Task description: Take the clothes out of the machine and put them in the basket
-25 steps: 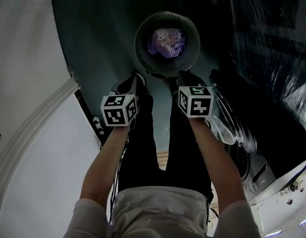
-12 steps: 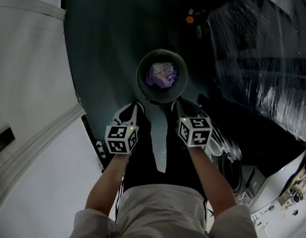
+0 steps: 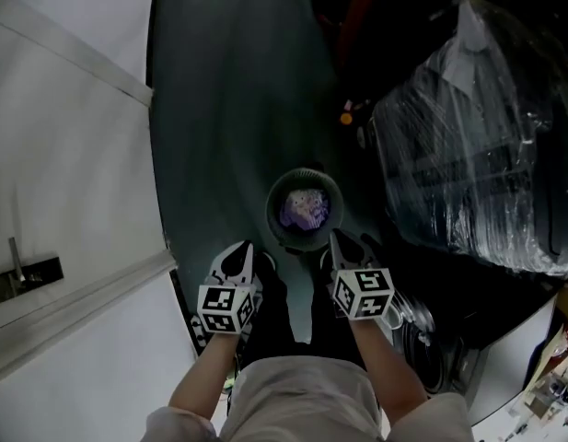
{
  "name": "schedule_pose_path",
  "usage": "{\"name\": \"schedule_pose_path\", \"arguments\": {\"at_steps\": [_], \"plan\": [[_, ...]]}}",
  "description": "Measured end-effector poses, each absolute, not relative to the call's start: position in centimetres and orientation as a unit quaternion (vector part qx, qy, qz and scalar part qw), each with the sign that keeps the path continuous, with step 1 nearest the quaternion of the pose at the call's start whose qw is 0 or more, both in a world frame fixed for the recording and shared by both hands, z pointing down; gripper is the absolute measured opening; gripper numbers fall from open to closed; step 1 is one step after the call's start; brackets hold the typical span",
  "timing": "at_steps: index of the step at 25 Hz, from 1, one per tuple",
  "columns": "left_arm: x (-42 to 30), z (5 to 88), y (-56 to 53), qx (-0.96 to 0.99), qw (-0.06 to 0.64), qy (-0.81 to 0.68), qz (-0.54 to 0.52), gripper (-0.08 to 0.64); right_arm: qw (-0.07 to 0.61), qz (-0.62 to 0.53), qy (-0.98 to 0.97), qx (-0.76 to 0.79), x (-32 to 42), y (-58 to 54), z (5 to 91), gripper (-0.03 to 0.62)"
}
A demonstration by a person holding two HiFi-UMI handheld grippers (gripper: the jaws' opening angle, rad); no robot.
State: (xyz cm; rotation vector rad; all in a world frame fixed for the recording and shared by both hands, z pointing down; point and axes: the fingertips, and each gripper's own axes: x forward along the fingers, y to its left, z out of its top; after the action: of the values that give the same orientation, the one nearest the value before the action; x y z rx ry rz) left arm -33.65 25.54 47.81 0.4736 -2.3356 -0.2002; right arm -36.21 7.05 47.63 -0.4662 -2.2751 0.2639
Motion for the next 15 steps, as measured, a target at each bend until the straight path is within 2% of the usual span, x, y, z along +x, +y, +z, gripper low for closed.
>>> {"name": "schedule_pose_path", "arguments": {"at_steps": [7, 12, 15], "plan": [[-34.8, 39.5, 25.1, 0.206, 0.301, -0.929, -0.057, 0.020, 0.313, 0.092, -0.925, -0.195, -37.2, 6.4, 37.6, 0.006], [-34.9, 33.3, 24.6, 0.224, 0.248, -0.937, -0.099, 0.020, 0.260, 0.087, -0.939, -0.206, -37.3, 6.7, 31.6, 0.006], [-35.2, 29.9, 24.8, 0.225, 0.219, -0.946, -0.083, 0.020, 0.231, 0.087, -0.946, -0.209, -37.1, 6.8, 28.4, 0.006]]}}
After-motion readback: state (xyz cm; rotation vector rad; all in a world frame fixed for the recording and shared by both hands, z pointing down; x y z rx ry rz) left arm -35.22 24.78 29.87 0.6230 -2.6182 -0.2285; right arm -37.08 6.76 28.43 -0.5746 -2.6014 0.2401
